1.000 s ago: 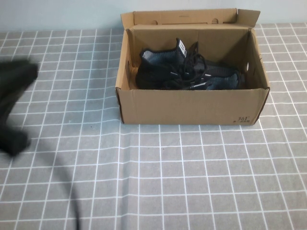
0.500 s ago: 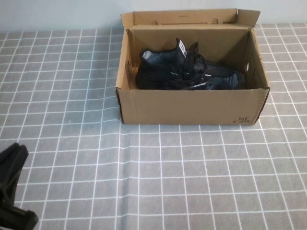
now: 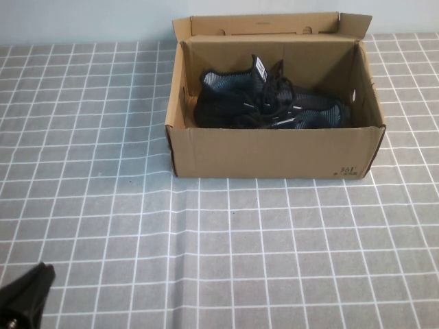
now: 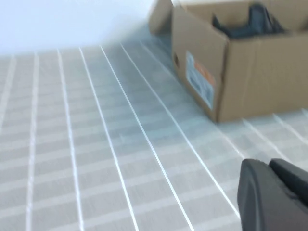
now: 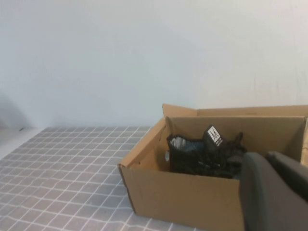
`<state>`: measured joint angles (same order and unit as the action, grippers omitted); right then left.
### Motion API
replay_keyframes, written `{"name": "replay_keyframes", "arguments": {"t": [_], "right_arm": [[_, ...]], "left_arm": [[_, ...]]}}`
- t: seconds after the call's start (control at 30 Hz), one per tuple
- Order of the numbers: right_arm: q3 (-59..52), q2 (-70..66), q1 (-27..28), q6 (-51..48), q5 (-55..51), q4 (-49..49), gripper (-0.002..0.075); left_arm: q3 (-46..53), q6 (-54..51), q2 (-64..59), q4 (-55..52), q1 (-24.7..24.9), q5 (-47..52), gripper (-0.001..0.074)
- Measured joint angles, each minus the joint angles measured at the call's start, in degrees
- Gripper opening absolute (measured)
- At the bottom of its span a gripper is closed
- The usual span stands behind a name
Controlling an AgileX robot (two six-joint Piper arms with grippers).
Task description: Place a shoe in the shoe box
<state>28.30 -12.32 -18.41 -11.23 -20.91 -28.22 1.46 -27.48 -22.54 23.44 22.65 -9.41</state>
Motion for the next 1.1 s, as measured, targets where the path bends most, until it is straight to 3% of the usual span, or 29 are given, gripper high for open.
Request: {"name": "replay_keyframes", "arguments": {"t": [0.33, 0.9, 1.1], "right_arm": [[0.00, 0.00, 0.00, 0.00, 1.01, -0.41, -0.0016], [-2.98, 0.00, 0.26, -1.18, 5.68, 4.17, -0.0016], [-12.34, 1.68, 9.27, -4.06, 9.47, 4.99, -0.0016]], "left_arm": [[0.00, 0.00, 0.00, 0.26, 0.00, 9.41, 0.0000], [0.00, 0.00, 0.00, 0.26, 0.00, 9.41, 0.0000], [0.00, 0.00, 0.00, 0.26, 0.00, 9.41, 0.0000]]}}
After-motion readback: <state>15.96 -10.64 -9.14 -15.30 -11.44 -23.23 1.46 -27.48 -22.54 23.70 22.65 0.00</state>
